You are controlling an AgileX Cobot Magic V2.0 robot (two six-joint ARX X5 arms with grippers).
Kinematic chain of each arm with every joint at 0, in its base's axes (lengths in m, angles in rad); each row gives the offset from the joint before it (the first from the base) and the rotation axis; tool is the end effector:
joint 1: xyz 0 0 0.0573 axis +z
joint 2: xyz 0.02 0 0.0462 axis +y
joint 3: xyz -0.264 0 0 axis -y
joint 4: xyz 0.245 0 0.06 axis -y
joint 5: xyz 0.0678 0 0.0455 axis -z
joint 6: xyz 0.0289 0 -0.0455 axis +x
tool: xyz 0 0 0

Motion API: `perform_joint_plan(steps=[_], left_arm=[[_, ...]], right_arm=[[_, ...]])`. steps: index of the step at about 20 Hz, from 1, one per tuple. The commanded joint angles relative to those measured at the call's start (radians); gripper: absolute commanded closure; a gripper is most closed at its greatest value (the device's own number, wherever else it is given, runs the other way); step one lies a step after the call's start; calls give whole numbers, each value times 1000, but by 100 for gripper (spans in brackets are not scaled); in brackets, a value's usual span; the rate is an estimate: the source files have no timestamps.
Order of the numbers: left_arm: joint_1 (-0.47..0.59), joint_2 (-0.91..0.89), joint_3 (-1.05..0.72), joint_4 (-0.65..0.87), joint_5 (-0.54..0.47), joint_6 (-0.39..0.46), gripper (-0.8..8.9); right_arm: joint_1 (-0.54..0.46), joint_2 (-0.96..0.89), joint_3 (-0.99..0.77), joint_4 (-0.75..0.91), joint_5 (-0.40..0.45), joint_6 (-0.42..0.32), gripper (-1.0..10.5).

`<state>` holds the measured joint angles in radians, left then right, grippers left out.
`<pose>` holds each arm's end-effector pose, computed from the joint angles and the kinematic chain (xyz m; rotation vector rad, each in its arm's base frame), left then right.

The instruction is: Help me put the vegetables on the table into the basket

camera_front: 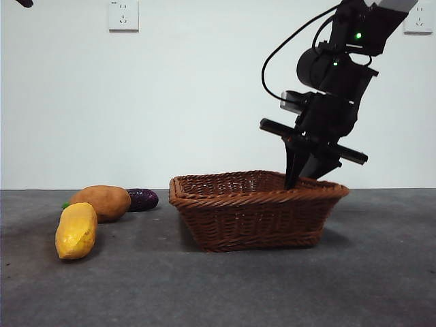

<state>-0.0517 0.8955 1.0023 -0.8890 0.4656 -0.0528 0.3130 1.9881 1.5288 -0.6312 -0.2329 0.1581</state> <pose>0.1577 -0.0212 0.3293 -0.2115 0.7871 -0.4702 0.3952 0.1349 0.2049 0.0943 1.1378 0.4018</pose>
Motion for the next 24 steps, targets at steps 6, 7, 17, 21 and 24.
perform_joint_plan(steps=[6,7,17,21,24], left_arm=[[-2,37,3,5,1,4,185],[-2,52,3,5,1,2,185],[-44,286,3,16,-72,-14,185],[-119,379,3,97,-155,-92,185],[-168,459,3,132,-245,-134,185]], right_arm=[[1,-333,0,-82,-3,-27,957],[1,-373,0,-113,-2,-33,957],[0,-543,0,-384,81,-145,957],[0,-559,0,-395,84,-160,957],[0,-562,0,-395,84,-164,957]])
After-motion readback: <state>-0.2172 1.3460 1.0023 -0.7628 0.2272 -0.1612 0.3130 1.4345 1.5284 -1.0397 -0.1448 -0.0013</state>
